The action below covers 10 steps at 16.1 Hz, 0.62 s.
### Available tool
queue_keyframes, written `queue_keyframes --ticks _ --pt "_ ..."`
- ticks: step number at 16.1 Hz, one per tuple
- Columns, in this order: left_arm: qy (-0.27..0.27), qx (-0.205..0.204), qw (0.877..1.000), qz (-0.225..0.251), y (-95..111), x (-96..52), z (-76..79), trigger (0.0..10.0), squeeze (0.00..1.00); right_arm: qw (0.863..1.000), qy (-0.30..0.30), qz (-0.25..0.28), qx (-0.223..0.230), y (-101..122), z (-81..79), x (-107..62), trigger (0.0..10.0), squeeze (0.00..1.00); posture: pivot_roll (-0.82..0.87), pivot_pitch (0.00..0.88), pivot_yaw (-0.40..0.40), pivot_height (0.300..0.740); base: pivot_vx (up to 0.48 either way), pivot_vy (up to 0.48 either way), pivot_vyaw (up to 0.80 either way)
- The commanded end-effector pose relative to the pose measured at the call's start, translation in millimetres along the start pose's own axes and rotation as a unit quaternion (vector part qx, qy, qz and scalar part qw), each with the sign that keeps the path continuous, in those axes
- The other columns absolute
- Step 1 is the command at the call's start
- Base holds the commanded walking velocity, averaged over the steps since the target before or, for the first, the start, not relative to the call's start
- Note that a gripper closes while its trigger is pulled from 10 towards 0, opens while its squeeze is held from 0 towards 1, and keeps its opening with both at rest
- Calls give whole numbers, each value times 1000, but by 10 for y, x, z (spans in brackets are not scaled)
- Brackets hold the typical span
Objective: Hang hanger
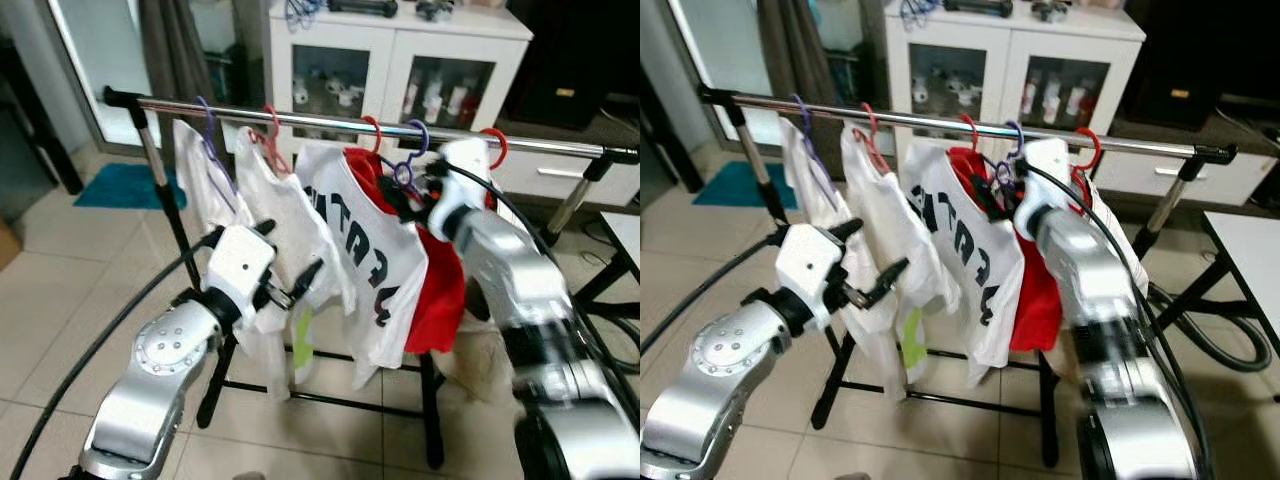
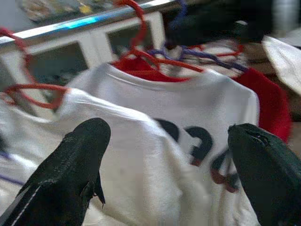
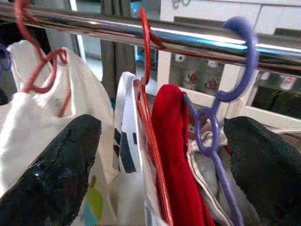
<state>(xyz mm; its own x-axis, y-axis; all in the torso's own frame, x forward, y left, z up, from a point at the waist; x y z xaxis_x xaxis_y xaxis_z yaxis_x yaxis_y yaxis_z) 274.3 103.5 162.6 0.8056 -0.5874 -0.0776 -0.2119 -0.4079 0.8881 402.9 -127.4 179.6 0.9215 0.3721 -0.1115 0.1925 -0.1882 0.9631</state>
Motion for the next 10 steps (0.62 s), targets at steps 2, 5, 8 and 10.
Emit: queue_keyframes --ticks 2,5,8,10 --pt "-27 -1 1000 8 64 -21 61 10000 1000 1000 -6 1 4 47 18 115 10000 0 148 14 -15 740 0 0 0" --pt "-60 2 998 10 107 -82 140 10000 1000 998 -59 1 23 126 218 194 10000 0 166 49 -18 740 0 0 0" --pt "-67 -4 998 4 100 -111 168 10000 1000 997 -70 -10 36 118 348 183 10000 0 162 61 -11 740 0 0 0" --pt "-72 -6 997 4 108 -101 187 10000 1000 996 -86 -18 31 120 422 183 10000 0 154 66 -2 740 0 0 0"
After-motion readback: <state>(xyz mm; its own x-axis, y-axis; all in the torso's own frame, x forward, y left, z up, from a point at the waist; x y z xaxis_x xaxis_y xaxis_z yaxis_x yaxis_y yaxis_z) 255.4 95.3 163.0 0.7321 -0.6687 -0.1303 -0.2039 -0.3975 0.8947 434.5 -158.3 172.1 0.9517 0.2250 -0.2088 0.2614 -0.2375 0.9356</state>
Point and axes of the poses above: a point about 5 cm out from each wrist's last joint towards the gripper, its own x axis pointing out of the wrist towards the gripper, its own y axis along the axis of the wrist's last joint, z = x × y, the point moved 3 cm from there along x, pointing out of the wrist towards the gripper, and after that the axes turned 13 degrees about x, right-handed, at the moved point
